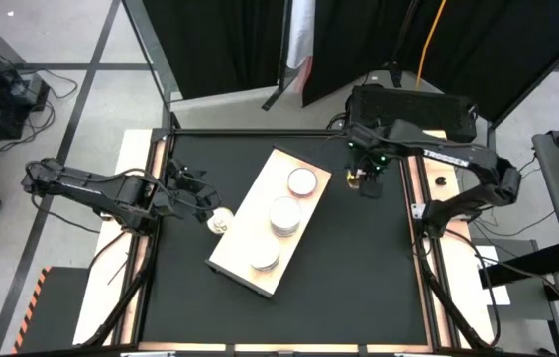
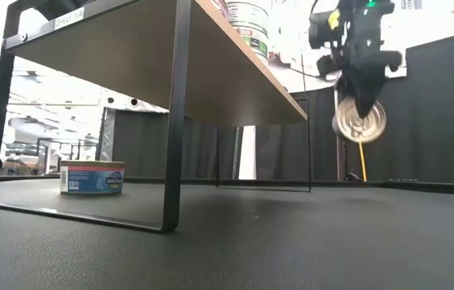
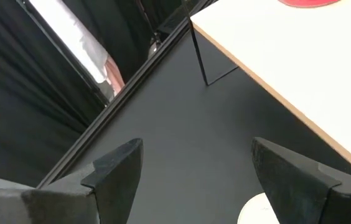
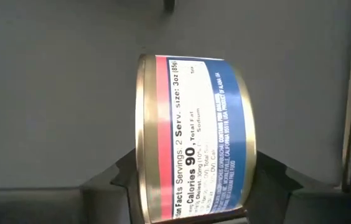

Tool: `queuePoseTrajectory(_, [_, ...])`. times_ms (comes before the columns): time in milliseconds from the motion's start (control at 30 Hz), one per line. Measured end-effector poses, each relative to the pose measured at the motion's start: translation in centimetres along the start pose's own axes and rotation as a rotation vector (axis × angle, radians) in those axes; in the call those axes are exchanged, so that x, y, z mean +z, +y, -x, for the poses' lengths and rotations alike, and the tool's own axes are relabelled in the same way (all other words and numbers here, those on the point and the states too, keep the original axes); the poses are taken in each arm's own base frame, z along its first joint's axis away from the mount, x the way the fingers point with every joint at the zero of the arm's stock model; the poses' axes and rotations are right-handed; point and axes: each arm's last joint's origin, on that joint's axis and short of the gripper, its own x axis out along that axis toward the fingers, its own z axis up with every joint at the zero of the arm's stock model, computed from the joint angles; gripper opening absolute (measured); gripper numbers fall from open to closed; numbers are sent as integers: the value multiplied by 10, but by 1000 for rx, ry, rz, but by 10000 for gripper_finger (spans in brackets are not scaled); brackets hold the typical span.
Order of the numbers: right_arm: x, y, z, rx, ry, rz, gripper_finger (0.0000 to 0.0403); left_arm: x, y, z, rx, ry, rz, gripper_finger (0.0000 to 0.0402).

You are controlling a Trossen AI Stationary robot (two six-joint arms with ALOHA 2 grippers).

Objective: Stack canned seafood by type on shelf
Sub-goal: Stack the blue tuna can on top of the other blue tuna cans on the shelf

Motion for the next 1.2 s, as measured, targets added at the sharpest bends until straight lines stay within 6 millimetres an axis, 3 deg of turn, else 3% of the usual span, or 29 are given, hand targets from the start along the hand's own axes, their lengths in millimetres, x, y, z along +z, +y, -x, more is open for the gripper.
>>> queuePoseTrajectory(233, [-8,21,49,17,-87,-157,192,3,-1,0,-9,-21,5,299])
queuePoseTrajectory(633, [-27,67,117,431,-461,-299,192,3,-1,0,-10,-24,9,299])
queuePoseTrajectory(967, [6,111,160,687,-937,-162,193,4,2,0,96,-66,11,299])
queuePoseTrajectory(1200, [43,141,156,759,-1055,-59,194,4,3,0,114,-75,30,299])
